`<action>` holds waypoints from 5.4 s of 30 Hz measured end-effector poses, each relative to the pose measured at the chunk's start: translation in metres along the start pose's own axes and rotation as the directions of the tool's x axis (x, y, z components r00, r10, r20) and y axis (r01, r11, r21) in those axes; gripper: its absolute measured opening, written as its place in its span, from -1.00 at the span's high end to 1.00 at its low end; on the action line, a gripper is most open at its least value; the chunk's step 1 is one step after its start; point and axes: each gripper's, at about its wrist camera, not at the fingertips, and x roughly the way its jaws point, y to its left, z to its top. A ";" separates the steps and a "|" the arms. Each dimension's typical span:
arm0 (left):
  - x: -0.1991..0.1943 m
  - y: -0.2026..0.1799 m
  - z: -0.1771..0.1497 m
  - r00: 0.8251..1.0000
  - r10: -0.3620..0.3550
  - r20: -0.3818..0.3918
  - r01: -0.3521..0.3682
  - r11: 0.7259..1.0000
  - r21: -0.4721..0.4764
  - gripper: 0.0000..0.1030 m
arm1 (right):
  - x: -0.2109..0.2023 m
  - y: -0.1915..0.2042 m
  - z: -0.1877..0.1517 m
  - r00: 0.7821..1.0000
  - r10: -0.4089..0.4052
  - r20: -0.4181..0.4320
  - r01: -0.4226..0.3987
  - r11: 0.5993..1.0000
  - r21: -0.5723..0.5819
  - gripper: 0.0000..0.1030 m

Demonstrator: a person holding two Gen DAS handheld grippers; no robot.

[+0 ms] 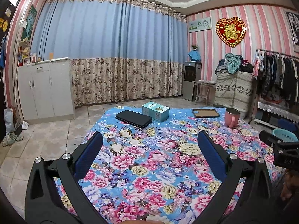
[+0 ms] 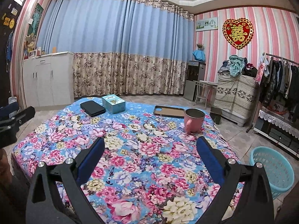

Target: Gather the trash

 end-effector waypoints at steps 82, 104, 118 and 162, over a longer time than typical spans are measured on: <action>-0.006 -0.008 0.001 1.000 0.010 0.011 -0.011 0.998 0.059 -0.90 | -0.002 -0.003 -0.001 1.000 -0.001 -0.009 0.001 1.000 0.029 -0.88; -0.006 -0.006 0.002 1.000 0.009 0.011 -0.009 0.998 0.062 -0.90 | -0.002 -0.002 -0.001 1.000 0.000 -0.012 0.000 1.000 0.029 -0.88; -0.005 -0.006 0.002 1.000 0.008 0.011 -0.009 0.998 0.062 -0.90 | -0.002 -0.002 -0.001 1.000 0.000 -0.012 0.000 1.000 0.028 -0.88; -0.005 -0.006 0.002 1.000 0.007 0.011 -0.008 0.998 0.060 -0.90 | -0.002 -0.003 -0.003 1.000 -0.002 -0.021 0.002 1.000 0.023 -0.91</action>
